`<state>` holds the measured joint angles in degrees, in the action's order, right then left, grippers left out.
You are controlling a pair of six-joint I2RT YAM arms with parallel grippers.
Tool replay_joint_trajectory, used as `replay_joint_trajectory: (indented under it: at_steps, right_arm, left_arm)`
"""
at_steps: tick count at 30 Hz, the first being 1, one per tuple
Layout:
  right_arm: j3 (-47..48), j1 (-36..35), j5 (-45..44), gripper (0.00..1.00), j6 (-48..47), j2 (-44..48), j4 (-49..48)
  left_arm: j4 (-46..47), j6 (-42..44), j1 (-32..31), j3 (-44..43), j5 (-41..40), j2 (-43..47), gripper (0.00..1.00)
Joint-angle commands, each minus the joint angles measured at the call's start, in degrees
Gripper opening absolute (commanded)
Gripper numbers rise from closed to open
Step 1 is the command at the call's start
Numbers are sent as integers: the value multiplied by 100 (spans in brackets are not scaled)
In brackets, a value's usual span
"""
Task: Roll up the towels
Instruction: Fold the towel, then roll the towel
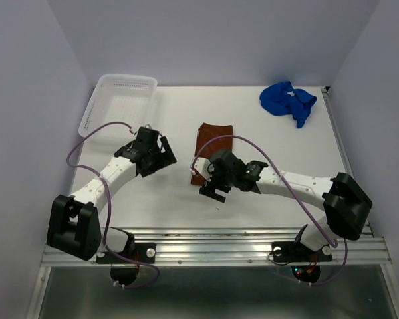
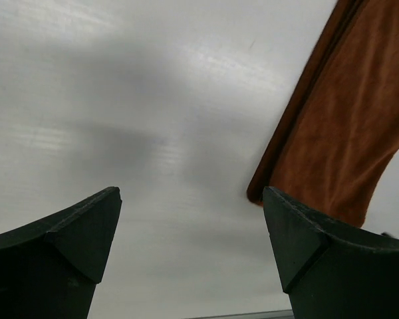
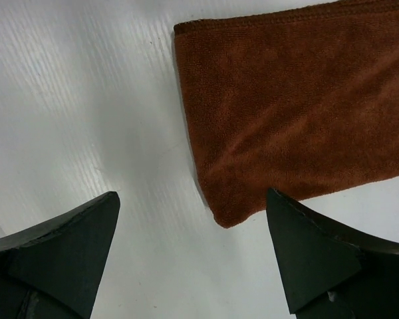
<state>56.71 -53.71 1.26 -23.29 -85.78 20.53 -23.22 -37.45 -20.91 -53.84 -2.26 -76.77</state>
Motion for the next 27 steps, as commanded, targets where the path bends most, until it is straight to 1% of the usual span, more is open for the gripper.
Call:
replay_joint_trajectory:
  at_steps: [1, 4, 5, 6, 8, 9, 10, 11, 13, 14, 15, 17, 18, 19, 21, 24, 26, 27]
  right_arm:
    - [446, -52, 129, 95, -360, -315, 214]
    - [560, -52, -19, 91, -413, -675, 197]
    - [587, -52, -55, 83, -422, -773, 197]
    - [622, -52, -99, 80, -431, -861, 197]
    - [692, -52, -152, 76, -440, -1107, 197]
    - [719, -52, -317, 73, -440, -1169, 197]
    - [728, -52, -371, 72, -422, -1222, 188]
    - [719, -52, -459, 68, -431, -1292, 153]
    - [666, -52, -538, 65, -413, -1345, 48]
    - [605, -52, -608, 60, -413, -1371, -57]
    - [587, -52, -635, 58, -396, -1389, -93]
    - [543, -52, -688, 51, -387, -1424, -181]
    - [534, -52, -714, 41, -370, -1476, -216]
    - [543, -52, -741, 34, -343, -1503, -225]
    - [534, -52, -654, 26, -282, -1512, -217]
    - [455, -52, -557, 22, -281, -1495, -243]
    - [455, -52, -591, 18, -273, -1477, -252]
    - [455, -52, -626, 13, -264, -1468, -243]
  left_arm:
    - [195, -210, -45, 628, 454, 706, 99]
    - [152, -201, -45, 866, 394, 865, 99]
    - [134, -175, -45, 876, 376, 883, 99]
    - [116, -175, -36, 876, 358, 892, 99]
    - [107, -166, -36, 884, 332, 910, 99]
    - [107, -157, -36, 884, 340, 910, 99]
    - [99, -148, -36, 893, 332, 910, 99]
    - [90, -140, -36, 885, 323, 901, 99]
    - [90, -139, -45, 902, 305, 883, 99]
    - [116, -131, -45, 928, 305, 866, 99]
    - [125, -148, -45, 946, 314, 857, 99]
    - [160, -157, -36, 990, 332, 831, 99]
    - [178, -166, -36, 1007, 332, 804, 99]
    - [186, -166, -45, 1016, 332, 778, 99]
    - [222, -166, -36, 1034, 340, 734, 99]
    - [248, -148, -45, 1043, 314, 690, 99]
    - [274, -140, -45, 1016, 305, 664, 99]
    - [283, -122, -45, 1008, 323, 646, 99]
